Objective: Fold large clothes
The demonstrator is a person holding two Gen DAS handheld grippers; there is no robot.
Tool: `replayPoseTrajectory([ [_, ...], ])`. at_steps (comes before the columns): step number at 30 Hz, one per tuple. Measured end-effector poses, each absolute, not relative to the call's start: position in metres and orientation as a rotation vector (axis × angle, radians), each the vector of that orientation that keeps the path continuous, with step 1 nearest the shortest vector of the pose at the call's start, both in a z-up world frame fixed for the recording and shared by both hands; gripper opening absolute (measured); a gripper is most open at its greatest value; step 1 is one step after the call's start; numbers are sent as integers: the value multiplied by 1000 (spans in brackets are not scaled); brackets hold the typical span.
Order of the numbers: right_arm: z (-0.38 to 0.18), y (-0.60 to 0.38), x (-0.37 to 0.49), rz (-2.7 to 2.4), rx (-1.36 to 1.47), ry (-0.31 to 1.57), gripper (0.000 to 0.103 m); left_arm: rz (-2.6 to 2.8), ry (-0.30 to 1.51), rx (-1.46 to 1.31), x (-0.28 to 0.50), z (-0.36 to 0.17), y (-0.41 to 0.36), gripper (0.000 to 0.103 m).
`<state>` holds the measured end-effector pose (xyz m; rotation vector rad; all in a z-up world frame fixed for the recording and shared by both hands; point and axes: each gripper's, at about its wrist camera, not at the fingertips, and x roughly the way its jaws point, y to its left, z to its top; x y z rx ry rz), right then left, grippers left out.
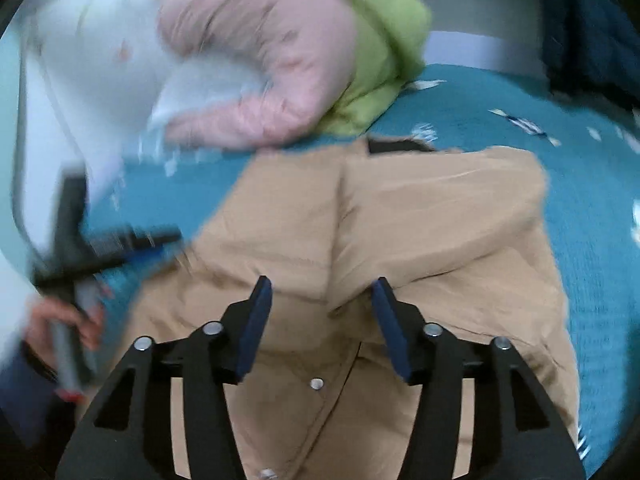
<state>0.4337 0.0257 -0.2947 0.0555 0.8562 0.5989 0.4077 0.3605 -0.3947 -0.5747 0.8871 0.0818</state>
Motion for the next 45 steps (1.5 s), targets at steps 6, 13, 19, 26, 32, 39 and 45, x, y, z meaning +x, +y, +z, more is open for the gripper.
replayPoseTrajectory([
  [6, -300, -57, 477, 344, 592, 894, 67, 72, 885, -567, 409, -394, 355, 77],
  [13, -330, -42, 553, 310, 682, 927, 12, 72, 887, -552, 412, -394, 353, 78],
  [19, -269, 63, 529, 673, 411, 832, 17, 113, 850, -602, 407, -391, 370, 78],
  [26, -276, 128, 501, 792, 248, 959, 43, 147, 819, -628, 397, -386, 385, 78],
  [32, -269, 60, 514, 794, 458, 968, 61, 166, 813, -653, 396, -387, 390, 78],
  [39, -306, -8, 550, 463, 291, 1103, 16, 146, 820, -619, 400, -386, 379, 79],
  [45, -366, -44, 578, 199, 79, 1227, 0, 130, 847, -574, 412, -390, 368, 79],
])
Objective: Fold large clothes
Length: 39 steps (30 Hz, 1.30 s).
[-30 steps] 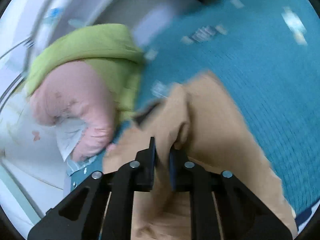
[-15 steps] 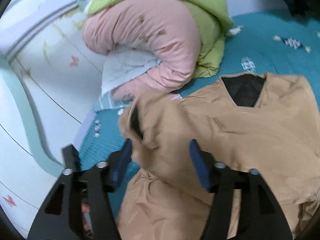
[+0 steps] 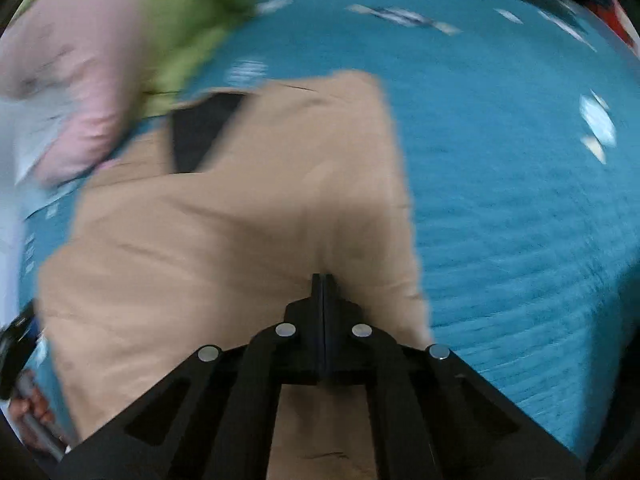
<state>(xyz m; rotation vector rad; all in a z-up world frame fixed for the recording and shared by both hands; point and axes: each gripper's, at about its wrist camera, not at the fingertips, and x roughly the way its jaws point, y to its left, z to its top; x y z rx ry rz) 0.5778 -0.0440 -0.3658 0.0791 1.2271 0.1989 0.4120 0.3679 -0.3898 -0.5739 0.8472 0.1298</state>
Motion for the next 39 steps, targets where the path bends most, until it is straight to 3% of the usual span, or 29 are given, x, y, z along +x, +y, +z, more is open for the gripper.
replayPoseTrajectory([
  [3, -379, -67, 579, 168, 123, 1230, 1, 117, 864, -554, 420, -392, 362, 79],
  [5, -371, -71, 580, 231, 201, 1218, 7, 102, 879, -557, 426, -392, 360, 79],
  [8, -351, -82, 584, 317, 337, 1195, 32, 91, 893, -529, 445, -388, 358, 79],
  [9, -344, -83, 586, 332, 350, 1183, 45, 83, 900, -513, 455, -385, 357, 80],
  [13, -314, -87, 609, 316, 315, 1112, 59, 49, 949, -461, 507, -379, 359, 82],
  [20, -324, -98, 676, 249, 327, 1155, 60, 85, 1118, -464, 604, -398, 379, 82],
  [29, -360, -82, 724, 191, 277, 1268, 60, 164, 1226, -408, 652, -425, 386, 80],
  [35, -374, -68, 737, 209, 216, 1332, 57, 136, 1264, -314, 667, -425, 369, 54],
  [38, -378, -61, 738, 240, 197, 1350, 39, 125, 1266, -297, 670, -425, 365, 36],
  [39, -379, -59, 738, 242, 186, 1349, 27, 125, 1265, -296, 670, -425, 364, 30],
])
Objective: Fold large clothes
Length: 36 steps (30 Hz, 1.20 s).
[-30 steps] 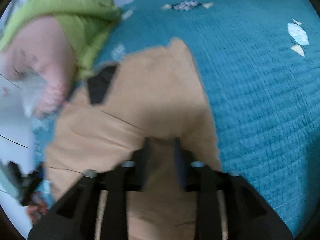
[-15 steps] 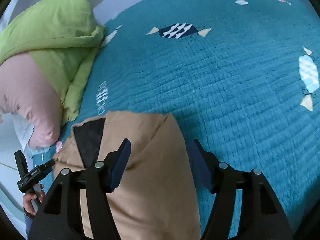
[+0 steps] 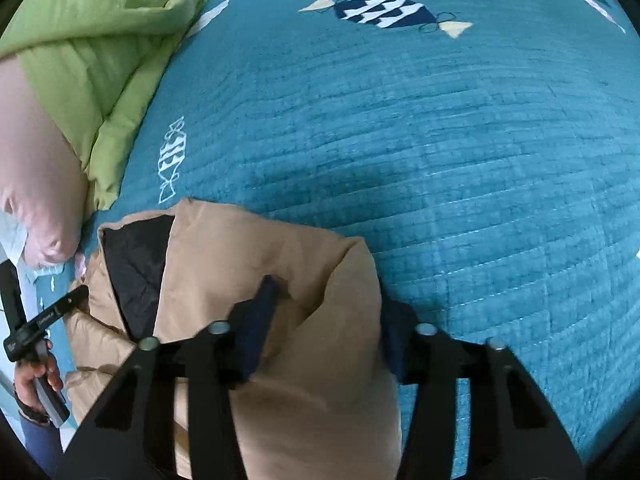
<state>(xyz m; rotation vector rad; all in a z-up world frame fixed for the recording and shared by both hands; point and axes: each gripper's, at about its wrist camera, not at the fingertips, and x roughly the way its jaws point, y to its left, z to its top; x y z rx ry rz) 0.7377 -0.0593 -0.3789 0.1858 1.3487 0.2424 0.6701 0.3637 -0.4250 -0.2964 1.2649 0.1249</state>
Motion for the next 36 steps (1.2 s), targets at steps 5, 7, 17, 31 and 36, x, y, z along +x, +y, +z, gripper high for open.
replayPoseTrajectory([
  [5, -368, -53, 725, 246, 90, 1285, 12, 115, 1213, -258, 659, -411, 355, 20],
  [7, -352, -53, 716, 260, 77, 1231, 11, 101, 1179, -264, 651, -399, 354, 18],
  [17, -257, -74, 644, 338, 144, 1022, 11, 0, 974, -322, 572, -307, 353, 17],
  [31, -187, -97, 457, 422, 128, 984, 12, -93, 899, -339, 374, -264, 313, 17],
  [36, -210, -107, 389, 416, 117, 1053, 12, -112, 958, -358, 308, -289, 296, 17],
])
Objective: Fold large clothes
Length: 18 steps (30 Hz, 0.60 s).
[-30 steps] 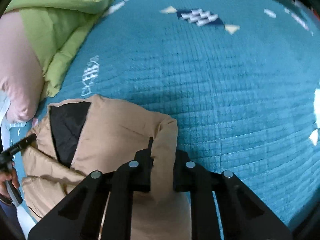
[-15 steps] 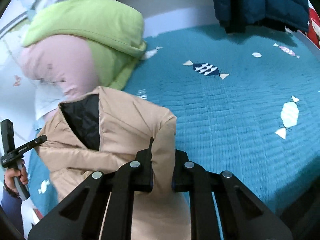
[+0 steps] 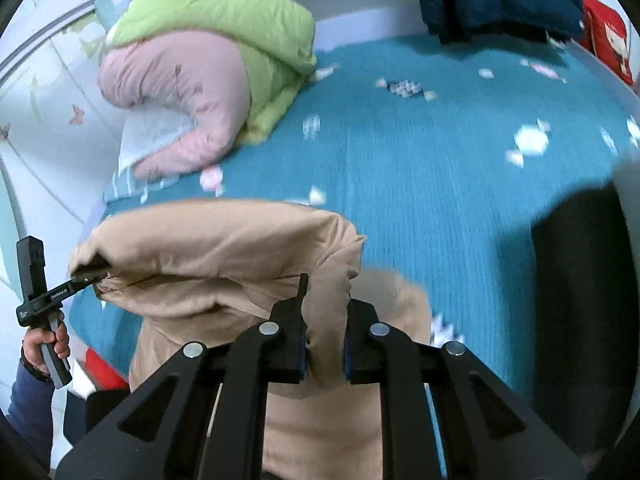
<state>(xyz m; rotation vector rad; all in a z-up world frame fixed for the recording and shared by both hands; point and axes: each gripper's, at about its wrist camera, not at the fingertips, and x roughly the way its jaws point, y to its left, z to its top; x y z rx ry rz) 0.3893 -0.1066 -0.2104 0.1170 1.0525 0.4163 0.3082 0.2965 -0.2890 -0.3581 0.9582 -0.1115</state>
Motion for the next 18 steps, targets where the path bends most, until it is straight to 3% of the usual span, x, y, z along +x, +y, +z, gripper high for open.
replayPoseTrajectory([
  [7, -272, -118, 315, 365, 73, 1167, 14, -102, 1057, -385, 245, -341, 280, 19],
  [11, -296, -121, 293, 349, 74, 1223, 22, -109, 1075, -335, 231, -348, 271, 22],
  [18, -270, -127, 268, 361, 47, 1196, 40, -46, 1072, -330, 207, -329, 280, 61],
])
